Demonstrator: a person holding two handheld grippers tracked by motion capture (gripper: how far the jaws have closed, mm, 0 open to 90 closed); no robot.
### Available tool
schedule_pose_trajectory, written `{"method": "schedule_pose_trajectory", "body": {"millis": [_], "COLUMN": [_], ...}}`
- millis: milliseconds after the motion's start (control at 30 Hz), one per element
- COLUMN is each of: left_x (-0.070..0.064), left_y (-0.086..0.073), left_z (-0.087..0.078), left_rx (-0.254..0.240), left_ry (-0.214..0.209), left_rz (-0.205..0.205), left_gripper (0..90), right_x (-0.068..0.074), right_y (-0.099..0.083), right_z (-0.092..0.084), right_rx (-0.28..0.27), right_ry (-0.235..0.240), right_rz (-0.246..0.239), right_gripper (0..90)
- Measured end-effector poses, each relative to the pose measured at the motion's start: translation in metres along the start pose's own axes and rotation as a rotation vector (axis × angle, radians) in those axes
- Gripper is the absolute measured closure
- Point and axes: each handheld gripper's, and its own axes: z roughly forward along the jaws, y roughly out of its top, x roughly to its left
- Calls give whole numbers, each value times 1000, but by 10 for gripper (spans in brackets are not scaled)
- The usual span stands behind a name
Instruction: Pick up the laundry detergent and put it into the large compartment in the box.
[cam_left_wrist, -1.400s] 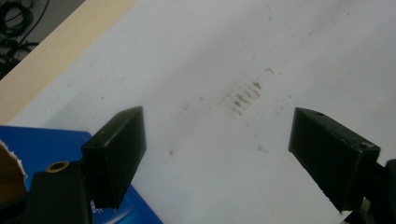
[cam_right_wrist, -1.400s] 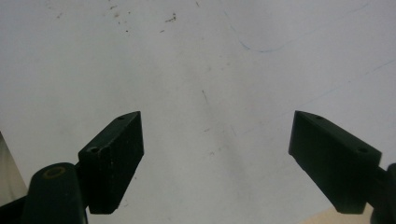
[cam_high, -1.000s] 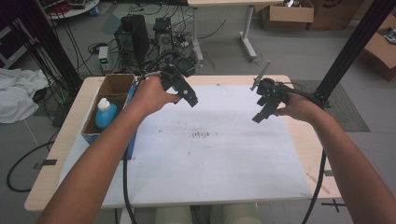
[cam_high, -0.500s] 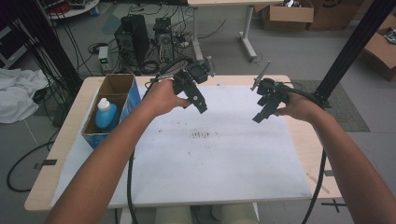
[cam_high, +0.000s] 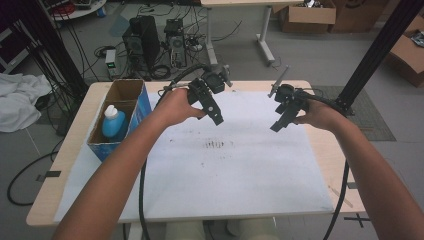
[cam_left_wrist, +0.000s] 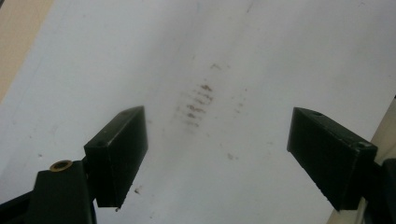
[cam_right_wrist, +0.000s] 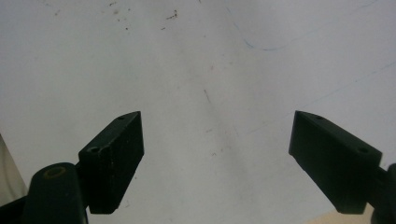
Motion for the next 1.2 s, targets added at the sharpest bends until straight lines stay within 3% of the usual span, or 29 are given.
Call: {"method": "schedule_pose_trajectory", "body": {"millis": [1200], "left_x": [4], "left_y": [-11], "left_z": [-3], "left_rx": [-8], "left_ry": [11], "left_rz": [-37], "left_gripper": [214], "right_x": [7], "right_y": [-1], "right_z": [-1], "right_rx": [-11], "right_ry": [-1], "right_rz": [-3], "right_gripper": [181]}}
